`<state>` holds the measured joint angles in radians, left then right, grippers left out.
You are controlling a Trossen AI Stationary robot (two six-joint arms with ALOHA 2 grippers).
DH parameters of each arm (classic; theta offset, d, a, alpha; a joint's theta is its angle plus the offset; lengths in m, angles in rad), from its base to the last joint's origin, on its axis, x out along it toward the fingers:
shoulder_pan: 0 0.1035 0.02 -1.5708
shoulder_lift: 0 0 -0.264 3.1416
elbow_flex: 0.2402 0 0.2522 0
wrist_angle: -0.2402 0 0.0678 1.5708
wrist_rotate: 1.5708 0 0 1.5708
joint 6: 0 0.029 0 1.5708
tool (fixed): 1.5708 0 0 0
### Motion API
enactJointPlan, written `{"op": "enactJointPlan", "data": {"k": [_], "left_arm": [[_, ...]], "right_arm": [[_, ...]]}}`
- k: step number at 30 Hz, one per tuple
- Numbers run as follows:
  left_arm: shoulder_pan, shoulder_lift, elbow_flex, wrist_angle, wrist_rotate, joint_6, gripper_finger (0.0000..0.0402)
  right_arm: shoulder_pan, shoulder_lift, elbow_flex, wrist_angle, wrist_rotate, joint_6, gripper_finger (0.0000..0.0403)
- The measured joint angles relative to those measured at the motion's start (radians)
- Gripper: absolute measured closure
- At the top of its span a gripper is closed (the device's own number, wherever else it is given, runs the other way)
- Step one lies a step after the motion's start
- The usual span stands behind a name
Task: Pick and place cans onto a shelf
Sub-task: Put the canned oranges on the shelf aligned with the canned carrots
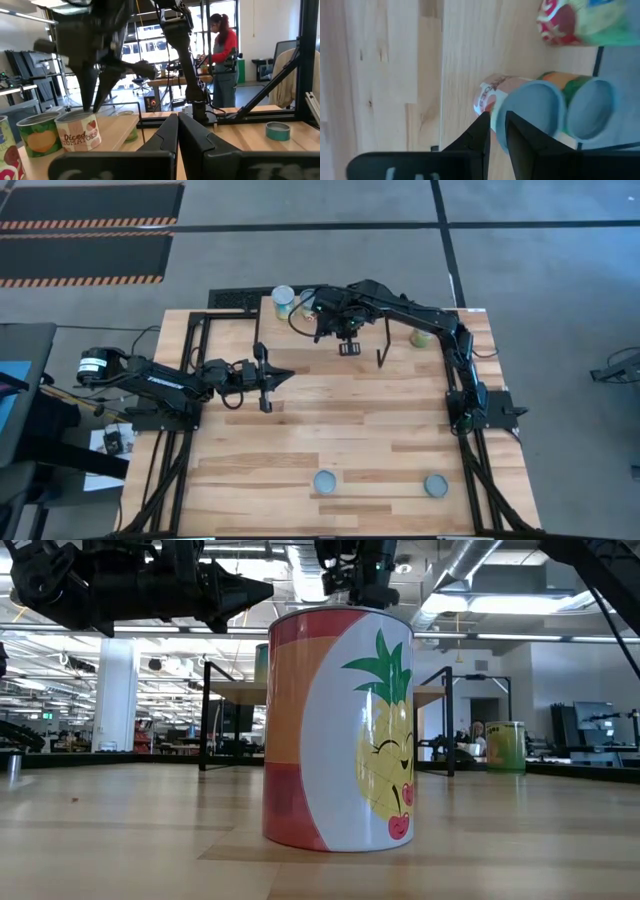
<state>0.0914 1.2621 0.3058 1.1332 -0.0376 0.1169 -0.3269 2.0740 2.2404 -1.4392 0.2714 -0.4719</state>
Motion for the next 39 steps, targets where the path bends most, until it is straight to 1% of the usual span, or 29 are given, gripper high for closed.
{"op": "enactJointPlan", "data": {"k": [3, 7, 11, 13, 17, 21, 24, 28, 31, 34, 39], "left_arm": [[0.000, 0.000, 0.000, 0.000, 0.000, 0.000, 0.0400], [0.000, 0.000, 0.000, 0.000, 0.000, 0.000, 0.0400], [0.000, 0.000, 0.000, -0.001, 0.006, -0.012, 0.0400], [0.000, 0.000, 0.000, -0.006, 0.007, -0.014, 0.0400], [0.000, 0.000, 0.000, -0.023, 0.007, -0.013, 0.0400], [-0.003, 0.000, 0.000, -0.024, 0.007, -0.016, 0.0400], [-0.009, 0.000, 0.000, -0.024, 0.008, -0.016, 0.0400], [-0.013, 0.000, 0.000, -0.023, 0.008, -0.016, 0.0400], [-0.013, 0.000, 0.000, -0.023, 0.009, -0.016, 0.0400], [-0.013, 0.000, 0.000, -0.023, 0.009, -0.016, 0.0400], [-0.013, 0.000, 0.000, -0.023, 0.009, -0.016, 0.0400]], "right_arm": [[0.006, -0.001, 0.050, -0.020, 0.000, -0.004, 0.0324], [0.004, -0.038, 0.112, -0.016, 0.000, -0.004, 0.0345], [-0.013, -0.124, 0.089, 0.002, -0.015, 0.053, 0.0387], [-0.027, -0.175, 0.050, 0.019, -0.019, 0.087, 0.0394], [-0.046, -0.326, -0.124, 0.145, -0.023, 0.142, 0.0392], [-0.039, -0.500, -0.398, 0.343, -0.022, 0.192, 0.0398], [-0.032, -0.638, -0.616, 0.496, 0.001, 0.234, 0.0395], [-0.019, -0.808, -0.851, 0.618, 0.050, 0.323, 0.0398], [-0.017, -0.919, -0.979, 0.635, 0.119, 0.390, 0.0399], [-0.046, -1.009, -1.072, 0.607, 0.176, 0.445, 0.0396], [-0.165, -1.113, -1.183, 0.583, 0.201, 0.484, 0.0395]]}}
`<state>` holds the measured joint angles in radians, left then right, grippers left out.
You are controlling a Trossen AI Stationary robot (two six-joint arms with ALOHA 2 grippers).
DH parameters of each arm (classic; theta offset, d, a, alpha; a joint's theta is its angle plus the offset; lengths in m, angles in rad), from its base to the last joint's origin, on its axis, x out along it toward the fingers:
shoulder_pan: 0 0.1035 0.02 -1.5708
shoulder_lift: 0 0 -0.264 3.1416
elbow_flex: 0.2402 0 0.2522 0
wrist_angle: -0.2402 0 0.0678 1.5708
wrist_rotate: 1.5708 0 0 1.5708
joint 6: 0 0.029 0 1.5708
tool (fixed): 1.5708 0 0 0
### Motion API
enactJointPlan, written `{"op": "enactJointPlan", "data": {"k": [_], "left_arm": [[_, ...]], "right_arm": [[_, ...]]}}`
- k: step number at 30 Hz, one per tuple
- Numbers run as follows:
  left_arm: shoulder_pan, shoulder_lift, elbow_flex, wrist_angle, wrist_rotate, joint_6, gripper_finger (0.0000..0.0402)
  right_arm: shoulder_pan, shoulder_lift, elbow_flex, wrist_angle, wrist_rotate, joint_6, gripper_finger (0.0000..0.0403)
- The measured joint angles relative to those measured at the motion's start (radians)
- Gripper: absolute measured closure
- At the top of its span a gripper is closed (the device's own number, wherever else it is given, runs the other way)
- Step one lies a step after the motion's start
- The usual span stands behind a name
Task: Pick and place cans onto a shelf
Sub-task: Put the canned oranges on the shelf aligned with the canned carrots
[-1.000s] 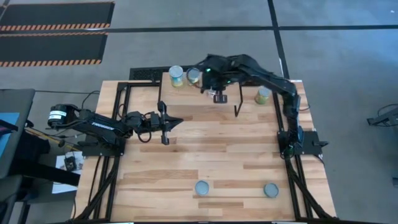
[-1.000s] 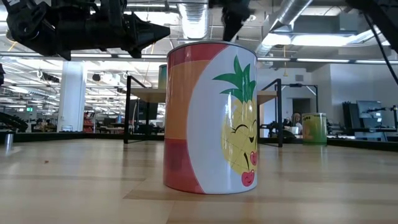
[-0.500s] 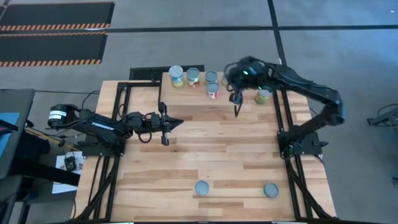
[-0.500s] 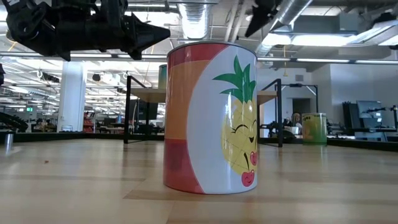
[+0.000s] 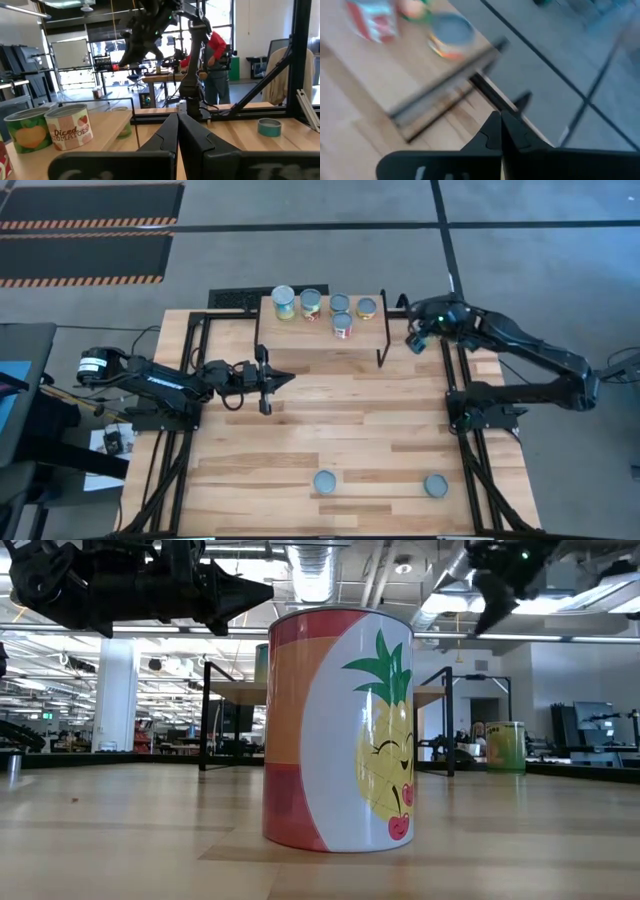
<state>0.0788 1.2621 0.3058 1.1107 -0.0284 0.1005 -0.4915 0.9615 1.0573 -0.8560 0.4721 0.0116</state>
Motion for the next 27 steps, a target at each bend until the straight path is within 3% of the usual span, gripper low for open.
{"op": "enactJointPlan", "data": {"k": [11, 16, 27], "left_arm": [[0.000, 0.000, 0.000, -0.001, -0.002, 0.000, 0.0400], [0.000, 0.000, 0.000, -0.005, -0.002, 0.005, 0.0400], [0.000, 0.000, 0.000, -0.022, -0.003, 0.019, 0.0400]], "right_arm": [[-0.284, -0.030, -0.131, -0.054, -0.178, -0.061, 0.0389], [-0.367, 0.010, -0.150, -0.093, -0.190, -0.063, 0.0388], [-0.389, 0.091, -0.150, -0.185, -0.250, -0.176, 0.0341]]}}
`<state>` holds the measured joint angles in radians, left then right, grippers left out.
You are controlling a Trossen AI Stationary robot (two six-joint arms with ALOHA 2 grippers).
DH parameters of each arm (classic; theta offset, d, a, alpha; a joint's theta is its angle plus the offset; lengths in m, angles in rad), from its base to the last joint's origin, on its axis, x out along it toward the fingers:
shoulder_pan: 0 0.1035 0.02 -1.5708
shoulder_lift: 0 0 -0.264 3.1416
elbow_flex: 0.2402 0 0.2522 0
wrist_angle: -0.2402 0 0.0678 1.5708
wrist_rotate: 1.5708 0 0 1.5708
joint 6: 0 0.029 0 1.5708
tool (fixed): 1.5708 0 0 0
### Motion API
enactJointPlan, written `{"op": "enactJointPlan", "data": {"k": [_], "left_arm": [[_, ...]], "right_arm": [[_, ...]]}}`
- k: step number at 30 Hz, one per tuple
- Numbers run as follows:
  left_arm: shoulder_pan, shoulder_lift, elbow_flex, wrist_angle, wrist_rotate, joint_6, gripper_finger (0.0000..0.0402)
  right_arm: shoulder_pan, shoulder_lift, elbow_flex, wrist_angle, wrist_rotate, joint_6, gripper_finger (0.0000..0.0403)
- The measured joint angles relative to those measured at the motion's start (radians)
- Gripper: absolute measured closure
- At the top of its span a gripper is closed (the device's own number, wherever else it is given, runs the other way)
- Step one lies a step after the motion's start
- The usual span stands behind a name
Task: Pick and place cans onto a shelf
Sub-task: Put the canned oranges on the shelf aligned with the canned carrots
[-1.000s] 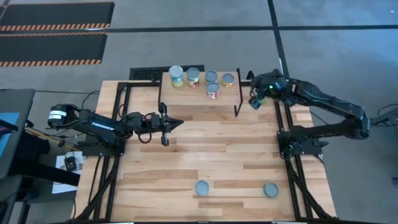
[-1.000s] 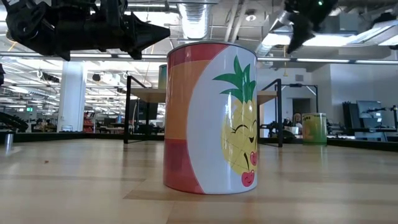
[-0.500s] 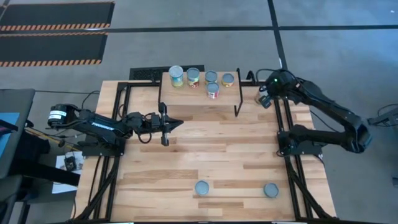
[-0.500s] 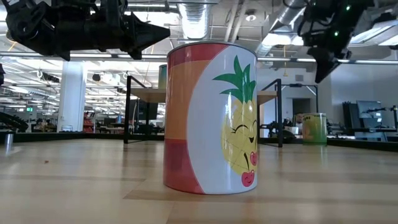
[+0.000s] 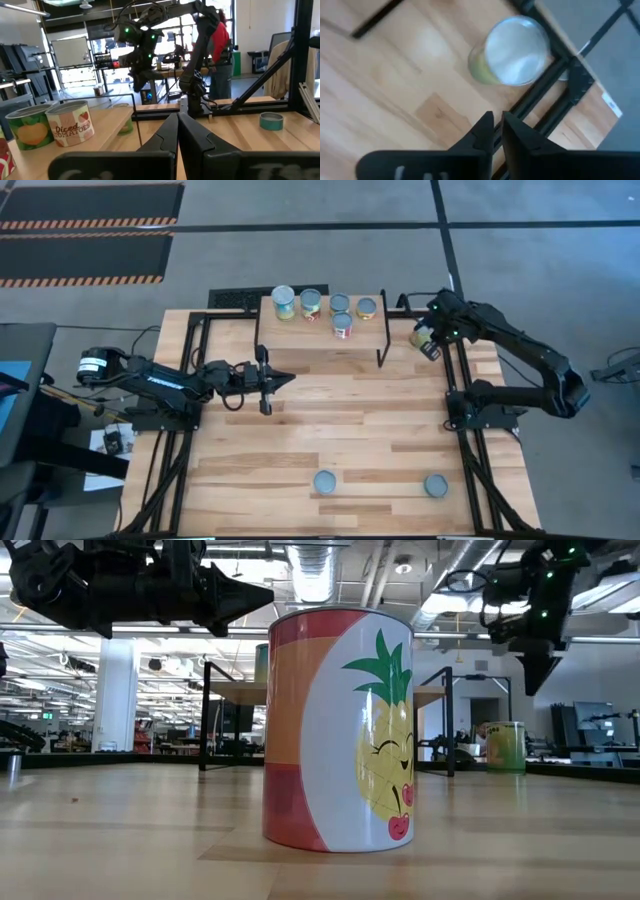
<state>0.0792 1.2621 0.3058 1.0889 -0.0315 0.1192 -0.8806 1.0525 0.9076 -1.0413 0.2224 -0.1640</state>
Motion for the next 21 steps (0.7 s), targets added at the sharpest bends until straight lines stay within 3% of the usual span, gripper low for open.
{"op": "enactJointPlan", "data": {"k": [8, 13, 21], "left_arm": [[0.000, 0.000, 0.000, 0.000, -0.001, 0.000, 0.0400], [0.000, 0.000, 0.000, 0.000, -0.001, 0.000, 0.0400], [0.000, 0.000, 0.000, 0.000, -0.002, 0.004, 0.0400]], "right_arm": [[0.009, 0.072, 0.000, -0.006, 0.025, -0.055, 0.0288], [0.027, 0.117, 0.000, 0.131, 0.036, -0.074, 0.0260], [-0.005, 0.271, 0.000, 0.191, 0.038, -0.125, 0.0250]]}}
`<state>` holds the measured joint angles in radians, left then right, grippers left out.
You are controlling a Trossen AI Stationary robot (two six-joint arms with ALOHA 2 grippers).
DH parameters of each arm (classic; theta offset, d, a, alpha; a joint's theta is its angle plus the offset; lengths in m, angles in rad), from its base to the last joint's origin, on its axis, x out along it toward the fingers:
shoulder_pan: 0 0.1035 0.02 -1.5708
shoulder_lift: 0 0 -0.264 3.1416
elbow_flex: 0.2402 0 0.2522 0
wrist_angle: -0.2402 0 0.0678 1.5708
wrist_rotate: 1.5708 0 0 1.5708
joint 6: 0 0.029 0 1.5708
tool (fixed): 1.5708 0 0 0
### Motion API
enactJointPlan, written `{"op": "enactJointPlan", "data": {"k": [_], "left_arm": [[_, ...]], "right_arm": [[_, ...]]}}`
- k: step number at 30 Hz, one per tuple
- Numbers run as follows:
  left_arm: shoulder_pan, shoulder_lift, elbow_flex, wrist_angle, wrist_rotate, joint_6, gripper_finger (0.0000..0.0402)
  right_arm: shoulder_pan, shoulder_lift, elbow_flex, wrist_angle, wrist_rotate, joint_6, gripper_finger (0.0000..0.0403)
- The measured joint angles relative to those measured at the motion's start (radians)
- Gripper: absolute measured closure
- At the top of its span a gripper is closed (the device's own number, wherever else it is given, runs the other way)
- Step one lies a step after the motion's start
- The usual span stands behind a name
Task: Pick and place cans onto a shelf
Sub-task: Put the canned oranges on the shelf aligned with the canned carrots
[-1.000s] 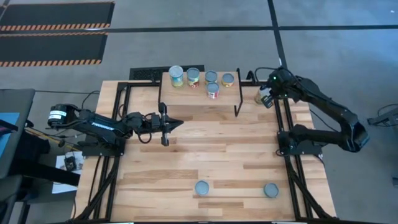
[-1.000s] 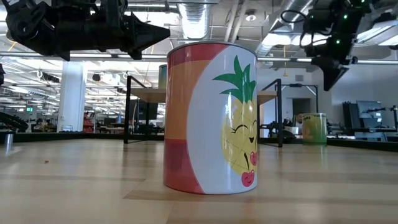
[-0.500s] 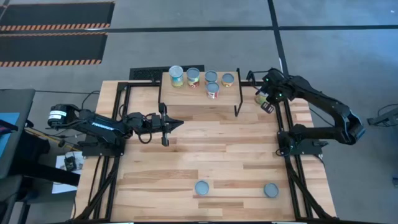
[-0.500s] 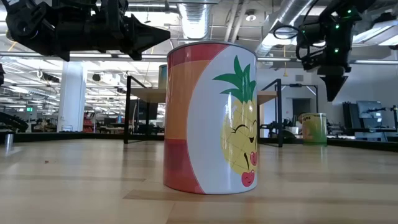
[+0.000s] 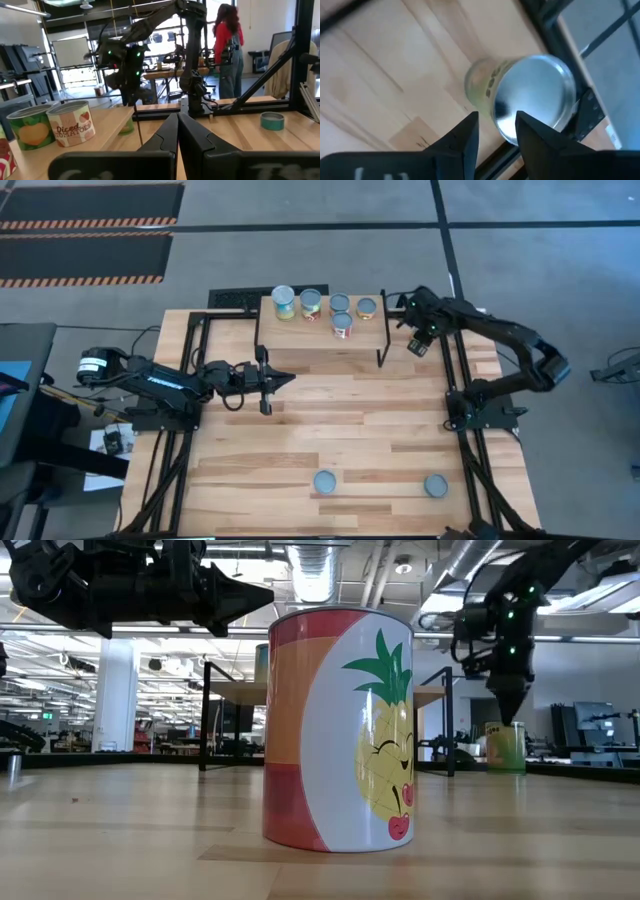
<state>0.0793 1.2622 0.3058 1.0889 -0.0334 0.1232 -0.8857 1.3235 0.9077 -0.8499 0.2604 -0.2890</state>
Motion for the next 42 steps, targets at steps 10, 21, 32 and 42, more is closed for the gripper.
{"op": "enactJointPlan", "data": {"k": [10, 21, 32, 42], "left_arm": [[0.000, 0.000, 0.000, -0.008, 0.000, 0.013, 0.0400], [0.000, 0.000, 0.000, -0.009, 0.000, 0.015, 0.0400], [0.000, 0.000, 0.000, -0.008, 0.000, 0.015, 0.0400], [0.000, 0.000, 0.000, -0.008, 0.000, 0.015, 0.0400]], "right_arm": [[-0.033, 0.098, 0.006, 0.051, 0.075, -0.008, 0.0283], [-0.032, -0.001, 0.022, -0.053, 0.034, -0.002, 0.0388], [0.181, -0.117, 0.147, -0.418, -0.161, 0.268, 0.0398], [0.815, -0.174, 0.154, -0.424, -0.186, 0.778, 0.0398]]}}
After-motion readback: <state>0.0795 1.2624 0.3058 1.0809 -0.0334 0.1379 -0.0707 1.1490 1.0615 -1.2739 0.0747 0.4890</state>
